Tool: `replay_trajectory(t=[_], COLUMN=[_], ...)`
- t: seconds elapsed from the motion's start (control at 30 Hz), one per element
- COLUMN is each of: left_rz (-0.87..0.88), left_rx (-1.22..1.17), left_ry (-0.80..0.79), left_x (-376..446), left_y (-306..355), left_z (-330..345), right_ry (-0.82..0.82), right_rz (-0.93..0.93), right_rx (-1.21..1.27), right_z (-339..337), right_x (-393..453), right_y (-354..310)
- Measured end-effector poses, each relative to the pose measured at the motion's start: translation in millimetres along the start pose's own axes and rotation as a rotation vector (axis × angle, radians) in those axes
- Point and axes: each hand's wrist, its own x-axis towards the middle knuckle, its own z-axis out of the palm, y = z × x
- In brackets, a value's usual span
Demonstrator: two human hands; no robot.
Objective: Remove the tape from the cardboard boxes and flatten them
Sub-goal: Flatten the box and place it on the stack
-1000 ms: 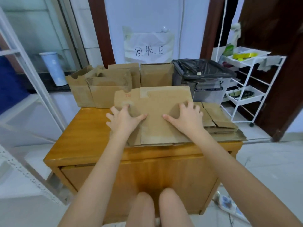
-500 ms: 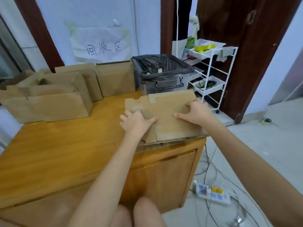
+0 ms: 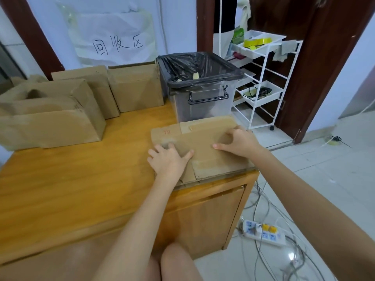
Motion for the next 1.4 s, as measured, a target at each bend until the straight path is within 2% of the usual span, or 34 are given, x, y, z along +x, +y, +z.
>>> replay_trajectory(t=[0.2,0.43,0.6,0.93,1.03,1.23,1.4], left_rz=[0.022,0.034,0.081,0.196,0.150,0.016,-0.078], left_rx=[0.096,0.043,-0.012,0.141,0.189,0.176,0.097], left_ry=[0.035,-0.029,0.005,0.112,0.107,0.082,0.080], left_x=[-4,-8,-12,1,6,9,19], left_y=[0,-4,-24,-94,-127,-189,-238], left_z=[12,7,-13,-51,-61,-73,-79], right_ry=[-0.008,-0.026,0.061,0.003,-0.007,-0.022,-0.010], right_rz=[-0.020,-0.034,-0.113,-0.198,-0.254,-0.302,-0.370], right_rx=[-0.129,-0.180,-0.178,-0.287,-0.307,-0.175,-0.227], right_z=[25,14,6,8,14,23,38], right_x=[-11,-19,-30,-41,-42,-36,-30], right_y=[1,-12,-49,-139,-165,-221,-271])
